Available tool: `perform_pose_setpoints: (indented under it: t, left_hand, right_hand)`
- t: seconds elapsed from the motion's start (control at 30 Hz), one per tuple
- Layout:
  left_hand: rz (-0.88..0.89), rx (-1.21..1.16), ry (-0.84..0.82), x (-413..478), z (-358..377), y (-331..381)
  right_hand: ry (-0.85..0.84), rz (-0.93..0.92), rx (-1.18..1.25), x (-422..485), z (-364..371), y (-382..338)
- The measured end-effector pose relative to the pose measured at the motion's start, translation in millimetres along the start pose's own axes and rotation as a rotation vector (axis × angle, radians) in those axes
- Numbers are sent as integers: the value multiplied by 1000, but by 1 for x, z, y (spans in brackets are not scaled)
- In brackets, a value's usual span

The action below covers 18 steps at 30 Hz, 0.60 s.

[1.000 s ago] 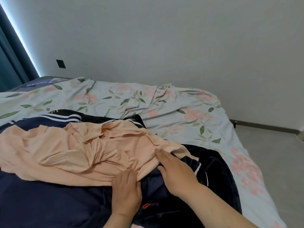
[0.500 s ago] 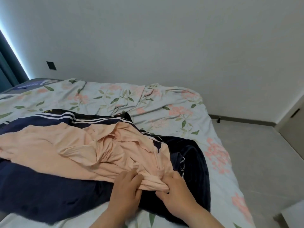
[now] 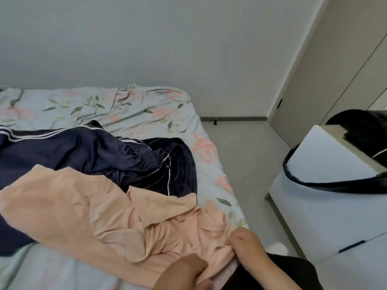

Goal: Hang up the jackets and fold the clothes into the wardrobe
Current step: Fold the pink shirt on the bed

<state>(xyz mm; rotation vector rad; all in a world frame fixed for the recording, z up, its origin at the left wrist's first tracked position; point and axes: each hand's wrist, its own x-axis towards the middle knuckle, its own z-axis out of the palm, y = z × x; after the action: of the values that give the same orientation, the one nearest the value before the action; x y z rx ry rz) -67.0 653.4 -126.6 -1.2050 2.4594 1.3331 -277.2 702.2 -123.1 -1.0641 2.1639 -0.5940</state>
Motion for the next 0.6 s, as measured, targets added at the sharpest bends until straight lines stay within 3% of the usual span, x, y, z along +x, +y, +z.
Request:
perform_pose_setpoints:
  t: [0.03, 0.1, 0.17, 0.2, 0.3, 0.4, 0.6]
  left_hand:
    - [115, 35, 25, -12, -2, -1]
    - [294, 72, 389, -13, -19, -10]
    - [316, 192, 689, -14, -42, -34]
    - [220, 292, 736, -7, -56, -42]
    - [-68, 294, 590, 9, -89, -65]
    - [-117, 281, 516, 17, -97, -85]
    - [-103, 140, 548, 19, -95, -84]
  right_hand:
    - [30, 6, 8, -5, -1, 3]
    - [50, -39, -61, -13, 1, 5]
    - [66, -104, -159, -17, 5, 6]
    - [71, -107, -184, -19, 7, 6]
    - [86, -35, -118, -25, 6, -1]
    - [93, 44, -48, -30, 1, -3]
    - [128, 138, 37, -33, -9, 0]
